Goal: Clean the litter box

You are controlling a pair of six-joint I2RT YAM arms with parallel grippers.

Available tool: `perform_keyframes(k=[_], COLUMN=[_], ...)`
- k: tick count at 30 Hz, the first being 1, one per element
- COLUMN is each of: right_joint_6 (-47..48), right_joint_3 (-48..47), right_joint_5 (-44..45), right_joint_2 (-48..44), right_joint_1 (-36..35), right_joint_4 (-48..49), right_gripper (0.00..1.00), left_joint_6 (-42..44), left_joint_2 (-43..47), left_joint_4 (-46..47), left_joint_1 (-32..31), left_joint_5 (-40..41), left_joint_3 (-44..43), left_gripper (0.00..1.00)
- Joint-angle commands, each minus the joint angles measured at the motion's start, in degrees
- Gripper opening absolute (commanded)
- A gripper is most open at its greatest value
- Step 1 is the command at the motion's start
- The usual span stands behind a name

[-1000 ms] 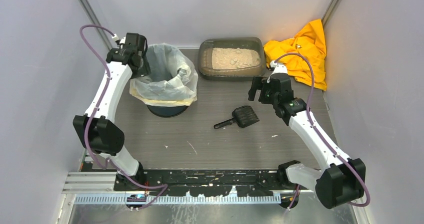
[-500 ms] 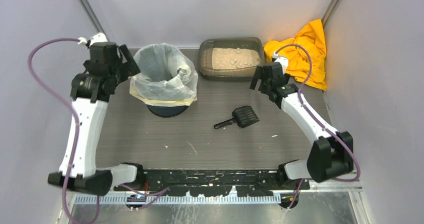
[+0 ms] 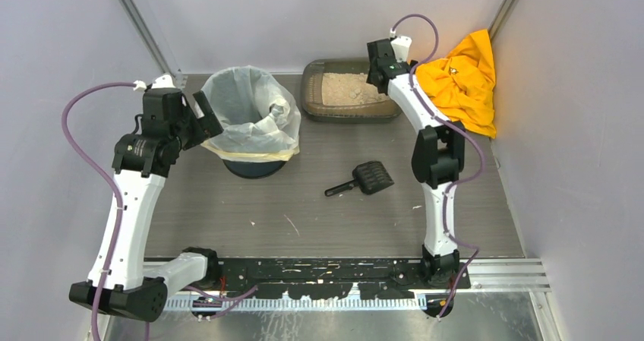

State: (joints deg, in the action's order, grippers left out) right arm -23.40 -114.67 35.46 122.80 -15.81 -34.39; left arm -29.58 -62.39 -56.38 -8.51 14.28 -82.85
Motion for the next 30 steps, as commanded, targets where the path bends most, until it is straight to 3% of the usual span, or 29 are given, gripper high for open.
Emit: perform_keyframes(k=[1,8,12,23,30], right_joint_6=[-0.2,-2.6,-1.4,1.0,7.9], right_joint_3=[-12.6,-12.6,-9.5,4.1,12.0], right_joint_5=[5.6,3.5,1.3,2.2,8.8], right_joint_2=[7.4,10.8,10.6,4.3,-1.3], right_joint_1=[1.8,3.8,3.8,3.7,3.6], right_joint_4=[-6.7,-6.3,-5.2,-1.3,2.5], right_gripper=[0.89,0.85,0.74,0.14,0.11], left_joint_6=[0.6,0.7,0.6,0.5,0.4], left_joint_2=[1.4,1.7,1.6,3.0,2.6], left_joint_4=[3.9,4.8,5.4,7.4,7.9], left_joint_1=[-0.1,-0.2,-0.2,-0.2,-0.2], left_joint_5=[-1.8,-1.7,-2.5,-3.5,-4.3], left_joint_3=[0.3,2.9,3.7,6.0,7.0], left_gripper=[1.0,1.0,1.0,1.0,1.0])
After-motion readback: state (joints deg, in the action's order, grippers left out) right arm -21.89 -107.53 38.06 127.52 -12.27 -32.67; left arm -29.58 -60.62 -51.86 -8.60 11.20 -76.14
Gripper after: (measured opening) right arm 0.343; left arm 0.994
